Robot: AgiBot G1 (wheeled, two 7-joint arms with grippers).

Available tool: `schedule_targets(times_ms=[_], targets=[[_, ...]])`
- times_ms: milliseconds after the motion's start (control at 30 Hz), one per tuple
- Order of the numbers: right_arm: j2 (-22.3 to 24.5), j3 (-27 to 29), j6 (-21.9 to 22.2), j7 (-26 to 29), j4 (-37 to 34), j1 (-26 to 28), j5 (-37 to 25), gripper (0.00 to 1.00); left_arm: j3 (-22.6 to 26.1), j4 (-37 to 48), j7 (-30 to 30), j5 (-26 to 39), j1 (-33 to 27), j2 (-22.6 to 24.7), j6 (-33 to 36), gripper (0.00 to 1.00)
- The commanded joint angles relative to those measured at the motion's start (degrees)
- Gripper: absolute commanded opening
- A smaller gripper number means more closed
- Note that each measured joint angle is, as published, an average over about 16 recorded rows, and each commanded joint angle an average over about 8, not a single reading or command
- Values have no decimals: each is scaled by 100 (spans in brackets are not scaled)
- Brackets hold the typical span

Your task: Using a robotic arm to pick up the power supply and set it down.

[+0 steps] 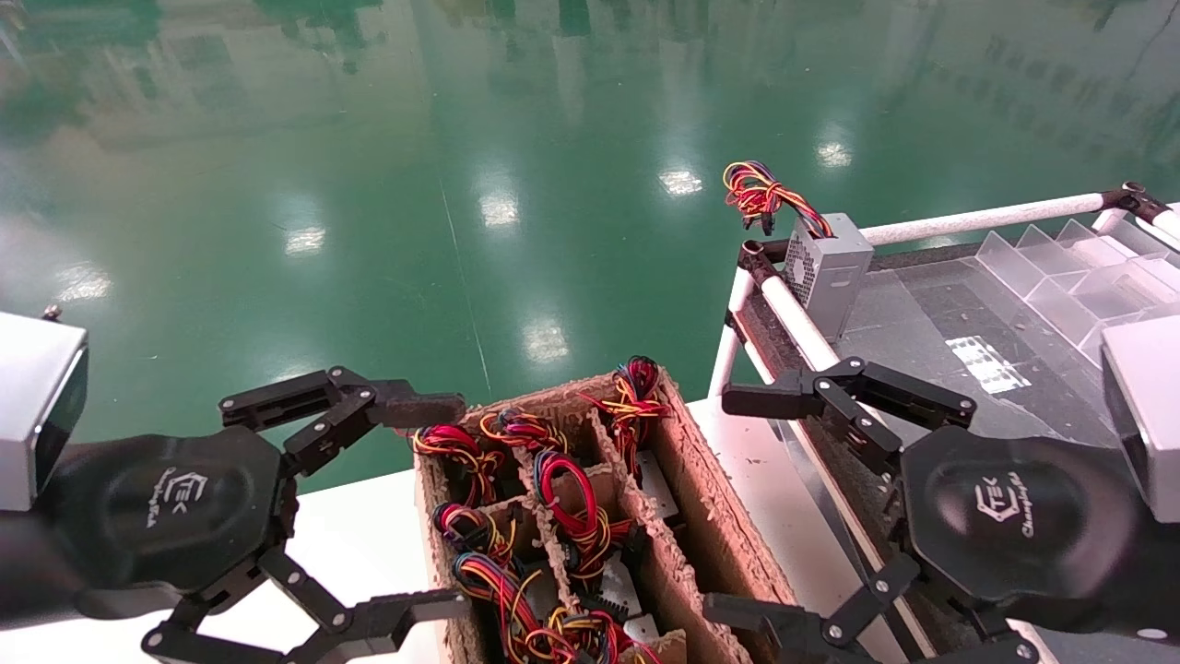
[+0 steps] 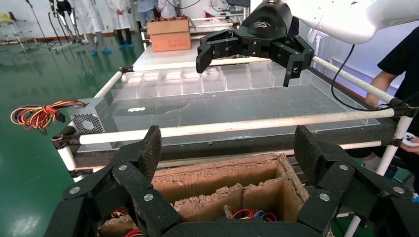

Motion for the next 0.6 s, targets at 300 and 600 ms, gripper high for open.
schedule_targets(times_ms=[300, 600], targets=[[0, 0, 0, 0, 0, 0, 0, 100, 0, 0, 0, 0, 0, 0, 0, 0], [0, 0, 0, 0, 0, 0, 0, 100, 0, 0, 0, 0, 0, 0, 0, 0]])
